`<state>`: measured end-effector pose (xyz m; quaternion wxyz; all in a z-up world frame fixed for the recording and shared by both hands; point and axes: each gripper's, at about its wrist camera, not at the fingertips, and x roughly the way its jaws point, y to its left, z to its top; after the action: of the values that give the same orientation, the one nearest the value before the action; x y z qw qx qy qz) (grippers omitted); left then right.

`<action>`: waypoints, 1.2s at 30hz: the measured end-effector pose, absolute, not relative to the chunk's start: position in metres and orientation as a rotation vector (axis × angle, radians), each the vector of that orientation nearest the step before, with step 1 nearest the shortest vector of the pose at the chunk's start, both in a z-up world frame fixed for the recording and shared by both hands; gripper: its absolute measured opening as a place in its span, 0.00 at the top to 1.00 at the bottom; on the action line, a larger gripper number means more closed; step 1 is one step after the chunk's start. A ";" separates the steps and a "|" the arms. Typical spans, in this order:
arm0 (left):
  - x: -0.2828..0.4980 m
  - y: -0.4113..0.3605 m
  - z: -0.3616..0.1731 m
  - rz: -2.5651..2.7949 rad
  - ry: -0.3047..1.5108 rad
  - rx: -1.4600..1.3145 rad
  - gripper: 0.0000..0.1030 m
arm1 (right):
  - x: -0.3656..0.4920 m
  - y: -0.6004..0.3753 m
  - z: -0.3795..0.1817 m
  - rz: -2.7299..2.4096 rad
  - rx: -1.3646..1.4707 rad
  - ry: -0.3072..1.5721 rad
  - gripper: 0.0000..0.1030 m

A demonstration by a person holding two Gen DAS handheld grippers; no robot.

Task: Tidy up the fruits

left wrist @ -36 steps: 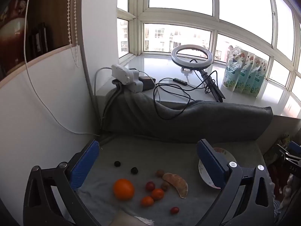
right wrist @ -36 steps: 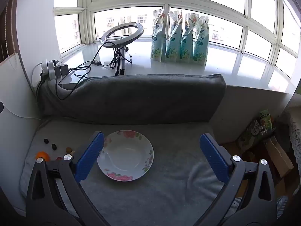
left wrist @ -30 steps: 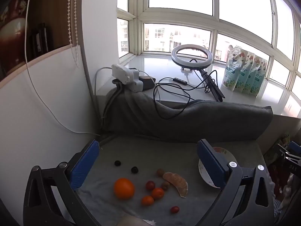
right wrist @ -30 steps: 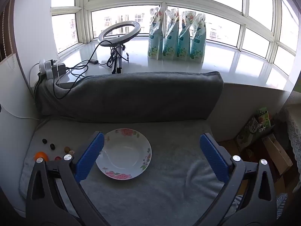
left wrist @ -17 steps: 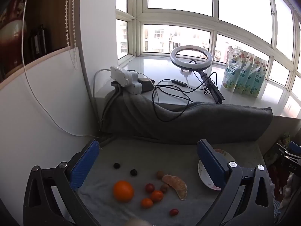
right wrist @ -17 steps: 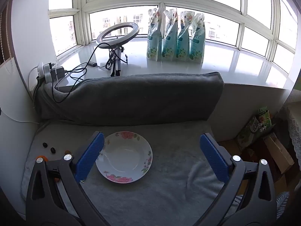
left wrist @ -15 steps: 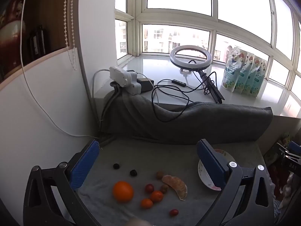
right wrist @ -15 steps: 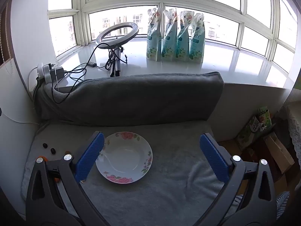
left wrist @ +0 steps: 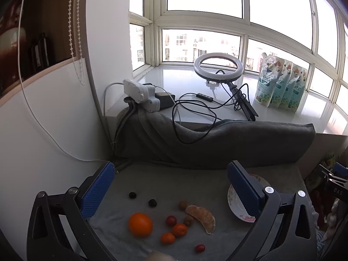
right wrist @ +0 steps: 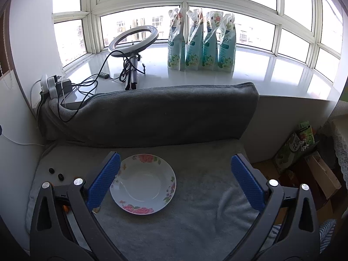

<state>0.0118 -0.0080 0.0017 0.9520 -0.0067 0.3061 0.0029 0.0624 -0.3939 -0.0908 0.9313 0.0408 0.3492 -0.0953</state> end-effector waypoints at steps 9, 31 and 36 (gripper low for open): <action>0.014 -0.011 0.003 0.006 0.624 -0.009 0.01 | 0.063 -0.393 -0.091 -0.196 0.086 0.719 0.00; 0.016 -0.013 0.002 0.003 0.625 -0.001 0.01 | 0.065 -0.391 -0.093 -0.199 0.088 0.724 0.00; 0.016 -0.013 0.001 0.003 0.627 -0.003 0.01 | 0.066 -0.390 -0.094 -0.205 0.083 0.725 0.00</action>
<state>0.0157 -0.0135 0.0012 0.9512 -0.0012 0.3086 0.0015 0.0658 -0.3903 -0.0936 0.9291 0.0404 0.3538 -0.1000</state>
